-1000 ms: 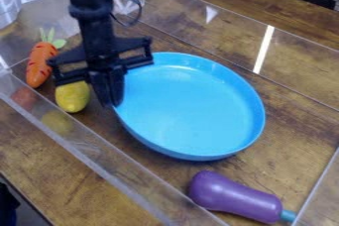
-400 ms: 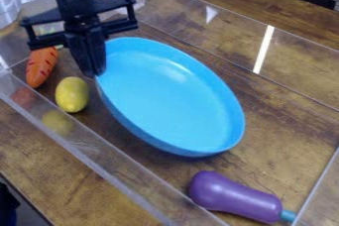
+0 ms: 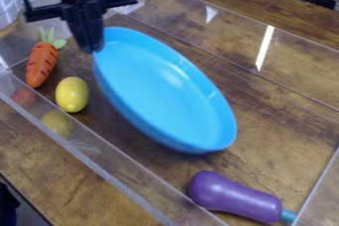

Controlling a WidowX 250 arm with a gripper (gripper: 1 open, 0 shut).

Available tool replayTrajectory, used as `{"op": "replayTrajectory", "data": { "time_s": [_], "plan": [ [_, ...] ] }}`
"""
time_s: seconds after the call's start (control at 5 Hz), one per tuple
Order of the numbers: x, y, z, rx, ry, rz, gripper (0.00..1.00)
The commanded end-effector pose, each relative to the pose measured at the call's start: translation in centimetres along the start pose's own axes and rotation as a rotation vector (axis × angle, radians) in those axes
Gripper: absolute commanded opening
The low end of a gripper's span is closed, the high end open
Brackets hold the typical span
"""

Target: Move the carrot to the left side

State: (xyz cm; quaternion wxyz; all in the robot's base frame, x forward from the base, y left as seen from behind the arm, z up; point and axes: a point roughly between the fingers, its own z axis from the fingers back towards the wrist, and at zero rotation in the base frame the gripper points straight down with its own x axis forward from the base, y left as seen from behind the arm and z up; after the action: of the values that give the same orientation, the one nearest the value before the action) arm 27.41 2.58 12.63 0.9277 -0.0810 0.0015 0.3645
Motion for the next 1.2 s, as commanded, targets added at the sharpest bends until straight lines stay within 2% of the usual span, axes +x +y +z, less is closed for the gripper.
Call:
{"op": "replayTrajectory", "data": {
  "time_s": [0.0, 0.2, 0.4, 0.6, 0.8, 1.0],
  "plan": [
    [1.6, -0.8, 1.8, -0.023, -0.039, -0.041, 0.0],
    [1.1, -0.5, 1.8, -0.011, -0.021, -0.095, 0.0],
    [-0.2, -0.4, 1.8, 0.003, -0.006, -0.141, 0.0],
    [-0.7, -0.6, 1.6, 0.016, 0.005, -0.178, 1.0],
    [1.3, -0.9, 0.3, 0.019, 0.001, -0.153, 0.0],
    [1.6, -0.8, -1.5, 0.034, -0.005, -0.124, 1.0]
  ]
}}
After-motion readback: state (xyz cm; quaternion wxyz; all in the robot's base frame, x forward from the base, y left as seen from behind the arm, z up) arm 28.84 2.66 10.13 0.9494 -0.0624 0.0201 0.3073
